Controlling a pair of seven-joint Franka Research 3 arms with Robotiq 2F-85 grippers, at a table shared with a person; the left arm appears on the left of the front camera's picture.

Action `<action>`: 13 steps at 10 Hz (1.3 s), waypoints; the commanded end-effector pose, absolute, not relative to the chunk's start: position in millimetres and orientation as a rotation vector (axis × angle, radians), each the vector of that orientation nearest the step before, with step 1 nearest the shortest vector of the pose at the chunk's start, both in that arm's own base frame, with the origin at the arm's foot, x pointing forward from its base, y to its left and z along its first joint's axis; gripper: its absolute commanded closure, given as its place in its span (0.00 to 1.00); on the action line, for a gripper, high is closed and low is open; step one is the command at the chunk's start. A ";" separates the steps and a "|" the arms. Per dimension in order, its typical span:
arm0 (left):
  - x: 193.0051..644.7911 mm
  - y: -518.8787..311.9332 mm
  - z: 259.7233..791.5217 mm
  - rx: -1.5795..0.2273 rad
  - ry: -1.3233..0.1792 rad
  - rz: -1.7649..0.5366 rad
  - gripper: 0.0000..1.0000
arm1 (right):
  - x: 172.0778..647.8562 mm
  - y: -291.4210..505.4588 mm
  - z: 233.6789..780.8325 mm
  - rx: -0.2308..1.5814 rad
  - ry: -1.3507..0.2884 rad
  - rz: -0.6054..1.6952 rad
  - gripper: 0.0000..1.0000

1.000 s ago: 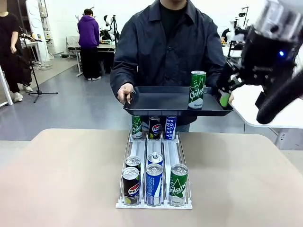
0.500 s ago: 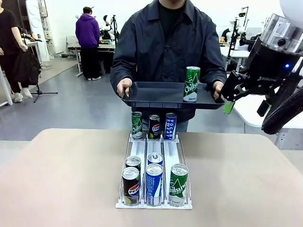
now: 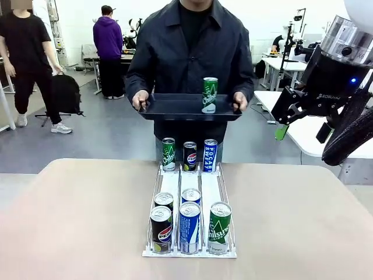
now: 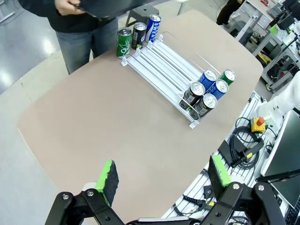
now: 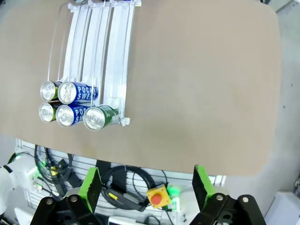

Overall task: Retrieve and hand over the desired beverage to the person.
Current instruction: Pick up another can of the same type that the person held from the Automatic Can Dispenser.

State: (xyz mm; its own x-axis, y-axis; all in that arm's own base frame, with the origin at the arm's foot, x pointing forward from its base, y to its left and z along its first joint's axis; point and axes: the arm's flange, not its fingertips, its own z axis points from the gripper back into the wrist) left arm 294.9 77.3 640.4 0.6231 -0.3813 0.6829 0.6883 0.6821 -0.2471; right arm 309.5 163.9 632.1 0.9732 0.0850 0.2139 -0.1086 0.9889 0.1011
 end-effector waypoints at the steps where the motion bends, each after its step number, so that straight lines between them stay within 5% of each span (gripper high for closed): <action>1: 294.9 79.3 640.3 -0.539 -0.650 -0.671 0.00 | 309.3 163.4 633.1 0.104 -0.209 0.085 0.00; 5: 294.9 79.3 640.3 -0.539 -0.650 -0.671 0.00 | 309.5 163.9 632.1 0.113 -0.211 0.098 0.00; 13: 294.9 79.3 640.3 -0.539 -0.650 -0.671 0.00 | 317.7 -83.0 698.2 0.589 -0.410 0.517 0.00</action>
